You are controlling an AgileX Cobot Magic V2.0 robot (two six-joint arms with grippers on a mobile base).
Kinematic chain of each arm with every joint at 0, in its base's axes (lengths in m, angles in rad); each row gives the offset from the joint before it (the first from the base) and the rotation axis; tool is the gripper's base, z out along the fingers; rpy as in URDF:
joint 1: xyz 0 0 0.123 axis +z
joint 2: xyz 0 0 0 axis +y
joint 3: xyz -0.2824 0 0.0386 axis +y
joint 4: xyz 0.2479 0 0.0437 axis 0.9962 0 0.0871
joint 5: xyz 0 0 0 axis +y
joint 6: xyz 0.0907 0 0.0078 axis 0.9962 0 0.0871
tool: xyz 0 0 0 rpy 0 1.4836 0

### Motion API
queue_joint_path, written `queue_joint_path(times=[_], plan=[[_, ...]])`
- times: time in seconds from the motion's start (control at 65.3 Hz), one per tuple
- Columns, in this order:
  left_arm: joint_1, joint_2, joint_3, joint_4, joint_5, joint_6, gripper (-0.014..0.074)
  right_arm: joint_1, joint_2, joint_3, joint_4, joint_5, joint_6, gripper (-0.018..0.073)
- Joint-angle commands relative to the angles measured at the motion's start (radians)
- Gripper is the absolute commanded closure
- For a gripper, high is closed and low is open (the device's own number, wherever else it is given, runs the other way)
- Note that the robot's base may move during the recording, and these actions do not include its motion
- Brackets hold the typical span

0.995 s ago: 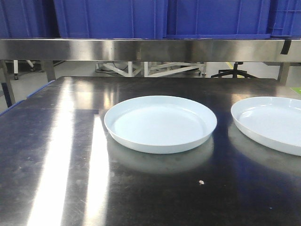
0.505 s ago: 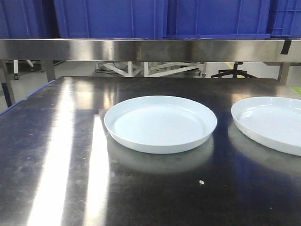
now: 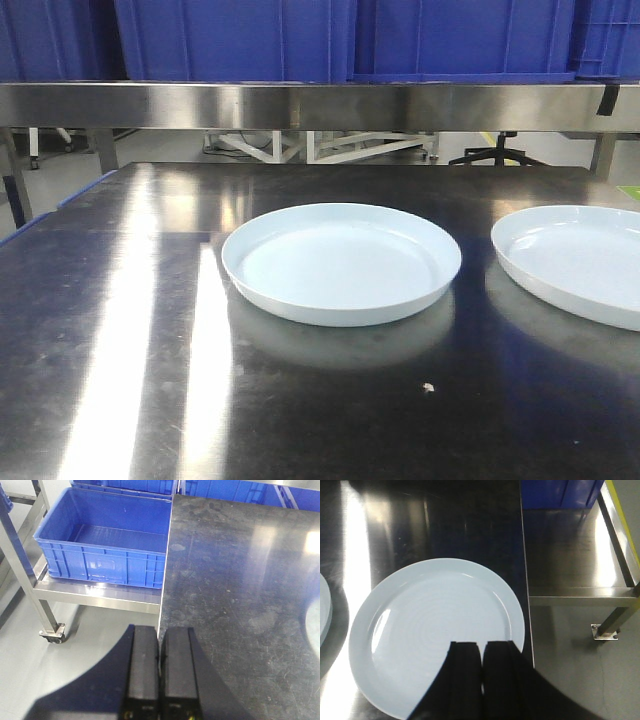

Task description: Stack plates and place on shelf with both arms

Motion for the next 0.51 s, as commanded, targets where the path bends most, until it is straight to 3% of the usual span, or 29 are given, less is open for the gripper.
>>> queue_joint_path(times=[0.0,0.077,0.123,0.49], plan=[[-0.009,-0.002,-0.028,0.004,-0.075,-0.006,0.0511,0.001,-0.001,-0.037,-0.009,-0.058,-0.006,0.0262],[-0.009,-0.002,-0.028,0.004,-0.075,-0.006,0.0511,0.001,0.008,-0.037,-0.009,-0.045,-0.006,0.0122],[-0.009,-0.002,-0.028,0.004,-0.075,-0.006,0.0511,0.001,0.021,-0.037,-0.009,-0.039,-0.006,0.0092],[-0.009,-0.002,-0.028,0.004,-0.075,-0.006,0.0511,0.0,0.167,-0.038,-0.01,-0.048,-0.006,0.0094]])
